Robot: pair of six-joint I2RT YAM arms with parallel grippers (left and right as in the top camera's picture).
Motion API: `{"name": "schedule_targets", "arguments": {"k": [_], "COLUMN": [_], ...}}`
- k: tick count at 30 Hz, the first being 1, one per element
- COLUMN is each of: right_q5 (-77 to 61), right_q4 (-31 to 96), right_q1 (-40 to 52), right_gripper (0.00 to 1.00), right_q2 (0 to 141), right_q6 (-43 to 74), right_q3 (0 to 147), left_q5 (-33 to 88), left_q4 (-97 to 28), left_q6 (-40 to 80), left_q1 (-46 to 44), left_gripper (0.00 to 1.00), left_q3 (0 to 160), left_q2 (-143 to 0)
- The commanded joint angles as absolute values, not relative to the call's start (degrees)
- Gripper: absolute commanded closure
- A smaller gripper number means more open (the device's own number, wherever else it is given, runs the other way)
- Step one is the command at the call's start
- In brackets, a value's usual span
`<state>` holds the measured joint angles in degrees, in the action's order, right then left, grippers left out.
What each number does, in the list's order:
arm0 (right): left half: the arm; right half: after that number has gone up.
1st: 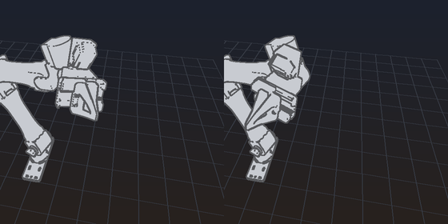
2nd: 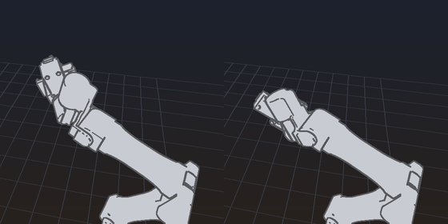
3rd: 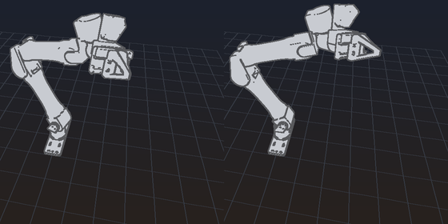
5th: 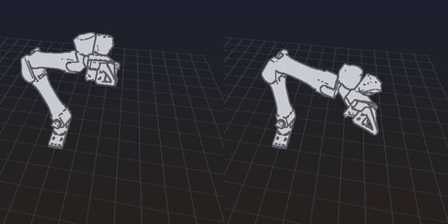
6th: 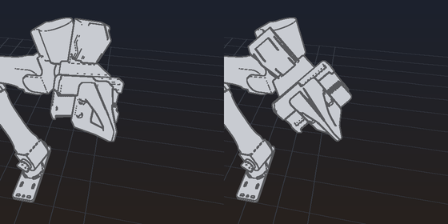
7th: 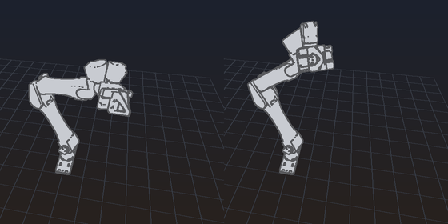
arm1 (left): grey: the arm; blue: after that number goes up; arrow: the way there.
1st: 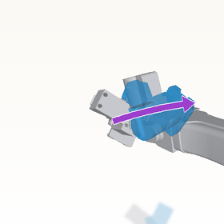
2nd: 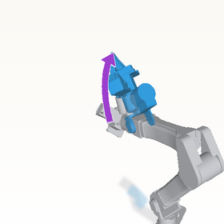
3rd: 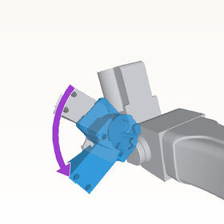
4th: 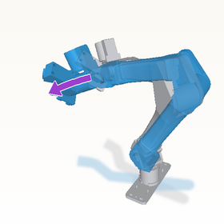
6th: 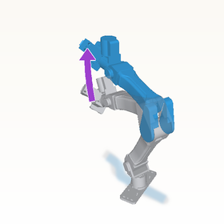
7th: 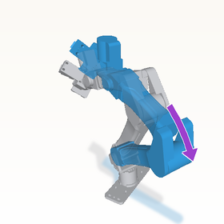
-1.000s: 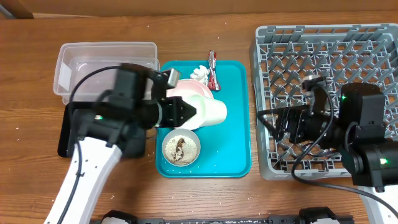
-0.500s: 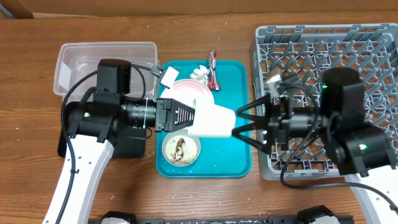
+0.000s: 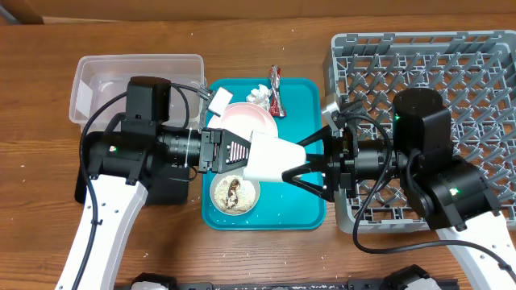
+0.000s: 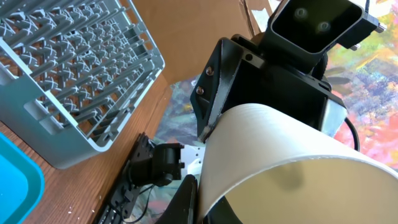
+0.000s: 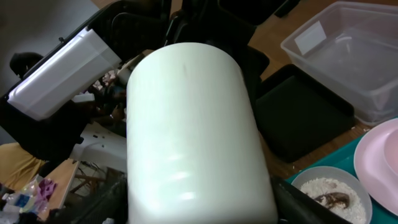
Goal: Sort waste into correct bins and load items into the dishwasher
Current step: 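Lift the white cup and hand it to the right gripper, then place the white cup in the dish rack with the right gripper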
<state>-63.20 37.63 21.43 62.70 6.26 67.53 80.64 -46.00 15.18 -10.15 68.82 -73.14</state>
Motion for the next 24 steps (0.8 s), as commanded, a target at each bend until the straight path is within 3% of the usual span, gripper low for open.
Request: {"name": "schedule_targets", "arguments": {"k": [1, 3, 4, 5, 6, 7, 15, 20, 24], "right_q5": [-63.96, -63.35, -62.76, -61.95, -60.77, -59.00, -35.18, -9.91, -1.43], "right_q4": [37.28, 37.36, 37.50, 37.56, 37.56, 37.71, 47.48, 60.66, 67.35], "right_q1": [22.13, 22.13, 22.11, 22.11, 22.04, 21.76, 12.95, 8.91, 8.86], "right_gripper": [0.37, 0.41, 0.41, 0.43, 0.43, 0.43, 0.44, 0.45, 0.45], "right_q2": [62.39, 62.39, 62.39, 62.35, 62.11, 61.78, 54.41, 53.91, 57.32], "right_q6": [7.31, 7.31, 7.31, 7.31, 7.31, 7.31, 10.74, 16.97, 21.58], "right_q3": [69.08, 69.08, 69.08, 69.08, 69.08, 69.08, 69.14, 69.10, 69.08], "left_q5": [79.88, 78.26, 77.25, 76.20, 75.29, 74.06, 50.11, 48.47, 41.30], "left_q4": [-45.80, -45.82, -45.84, -45.87, -45.91, -46.24, -58.85, -61.36, -61.32], "left_q6": [14.13, 14.17, 14.17, 14.39, 14.63, 14.61, 14.09, 13.04, 14.31], "left_q1": [-10.59, -10.63, -10.63, -10.63, -10.63, -10.63, -9.67, -10.55, -14.09], "left_gripper": [0.95, 0.87, 0.58, 0.41, 0.29, 0.25, 0.26, 0.35, 0.36], "left_q3": [69.23, 69.23, 69.23, 69.23, 69.23, 69.23, 69.23, 69.25, 69.52], "left_q2": [-73.12, -73.12, -73.12, -73.12, -73.12, -73.12, -73.10, -72.34, -70.15]}}
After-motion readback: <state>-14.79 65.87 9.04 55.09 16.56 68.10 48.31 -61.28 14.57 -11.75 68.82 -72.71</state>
